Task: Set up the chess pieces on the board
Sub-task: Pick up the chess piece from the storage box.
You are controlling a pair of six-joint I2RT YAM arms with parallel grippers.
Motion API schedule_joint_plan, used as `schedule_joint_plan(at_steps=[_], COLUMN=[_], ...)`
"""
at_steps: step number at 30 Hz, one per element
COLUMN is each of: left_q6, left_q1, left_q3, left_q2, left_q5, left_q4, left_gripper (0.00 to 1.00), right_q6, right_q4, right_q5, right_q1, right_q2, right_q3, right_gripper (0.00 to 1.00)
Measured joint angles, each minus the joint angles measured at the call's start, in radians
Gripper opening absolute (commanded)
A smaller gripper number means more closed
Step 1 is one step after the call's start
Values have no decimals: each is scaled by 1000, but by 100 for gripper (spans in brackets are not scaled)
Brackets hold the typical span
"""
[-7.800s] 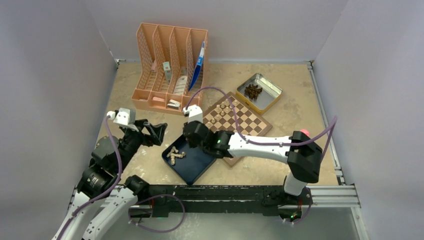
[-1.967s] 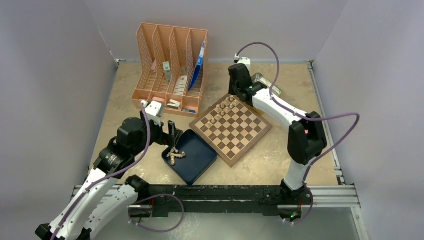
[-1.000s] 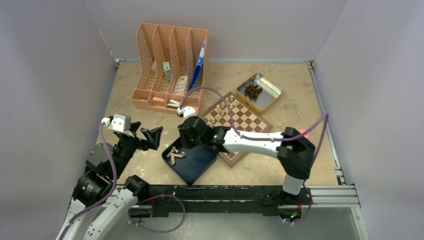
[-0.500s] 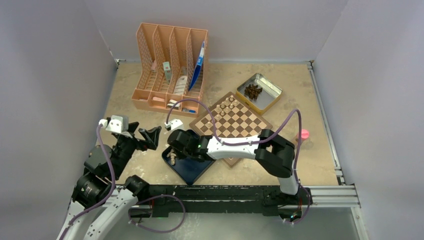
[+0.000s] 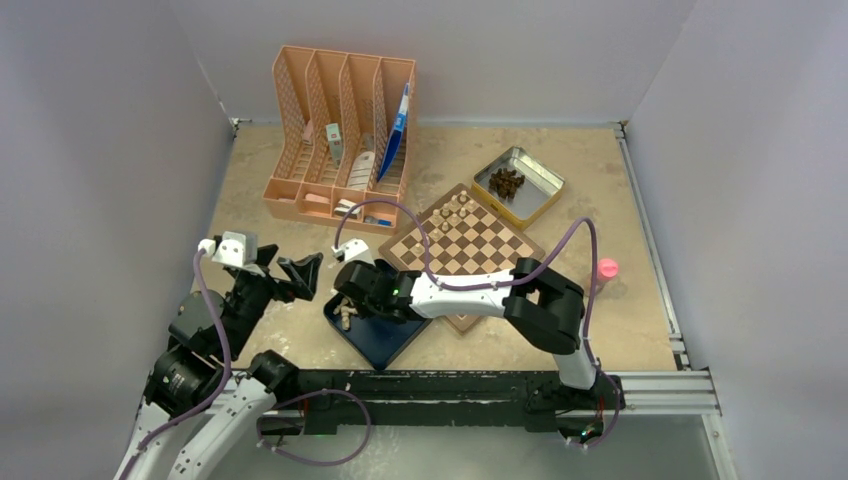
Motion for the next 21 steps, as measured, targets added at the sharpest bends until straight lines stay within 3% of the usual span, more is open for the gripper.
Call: schedule_joint_plan(at_steps=[18,21], left_q6=[0,0], left_q1=[0,0], left_q3=[0,0], left_q2=[0,0], left_q5=[0,1], left_q4=[0,0], left_gripper=[92,92], right_q6=[3,3], right_q4=[-31,-38], right_q5=[1,2], right_q1=[0,0], right_q2=[31,43], right_q3=[5,15], right_gripper=[26,21])
